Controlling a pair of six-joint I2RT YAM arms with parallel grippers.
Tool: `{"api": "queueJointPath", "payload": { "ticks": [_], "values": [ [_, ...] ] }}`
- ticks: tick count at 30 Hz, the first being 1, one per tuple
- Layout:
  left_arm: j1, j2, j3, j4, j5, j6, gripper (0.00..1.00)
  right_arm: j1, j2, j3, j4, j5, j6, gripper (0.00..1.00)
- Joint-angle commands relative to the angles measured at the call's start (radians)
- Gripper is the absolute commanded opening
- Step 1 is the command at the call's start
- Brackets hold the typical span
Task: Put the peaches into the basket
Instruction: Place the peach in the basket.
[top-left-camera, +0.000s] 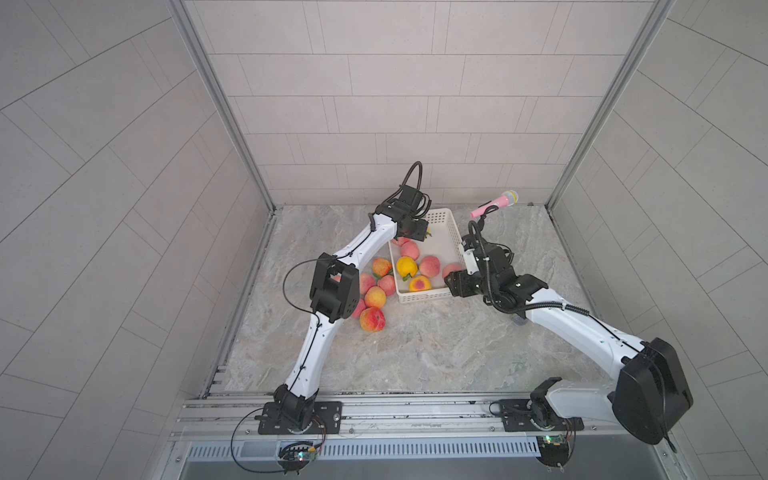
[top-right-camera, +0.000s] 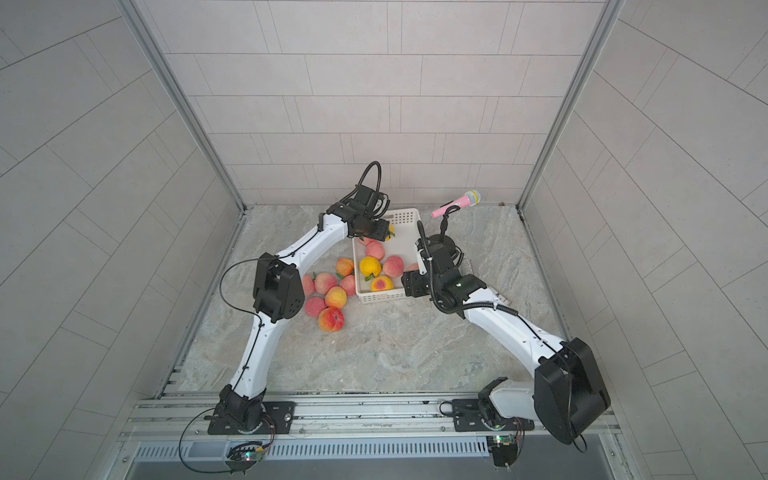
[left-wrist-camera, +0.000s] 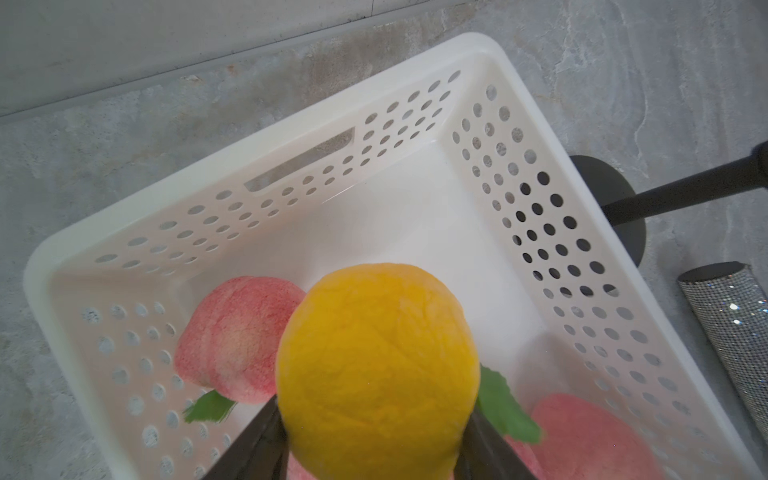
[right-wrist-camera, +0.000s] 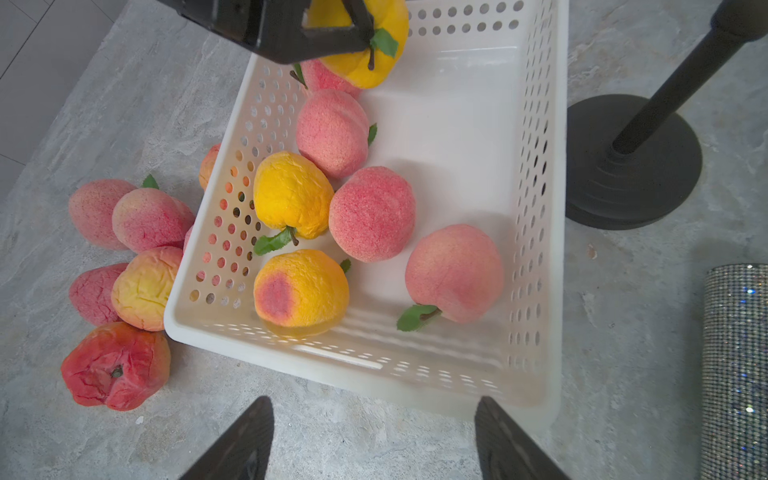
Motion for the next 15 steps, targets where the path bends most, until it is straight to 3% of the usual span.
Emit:
{"api": "queueJointPath", "payload": {
  "ticks": [1,11,15],
  "values": [
    [-0.007,0.046,0.055,0.021,-0.039,0.027,0.61,-0.002,-0.003,-0.010,0.006,-0.010,0.009,0.77],
    [-0.025,0.103,0.079,0.018,-0.073,0.056,0.68,-0.003,-0.002,-0.028,0.014,-0.007,0.009,0.77],
    [-0.029,0.111,0.082,0.016,-0.074,0.058,0.76,-0.005,0.004,-0.026,0.020,-0.008,0.010,0.77]
  ]
}}
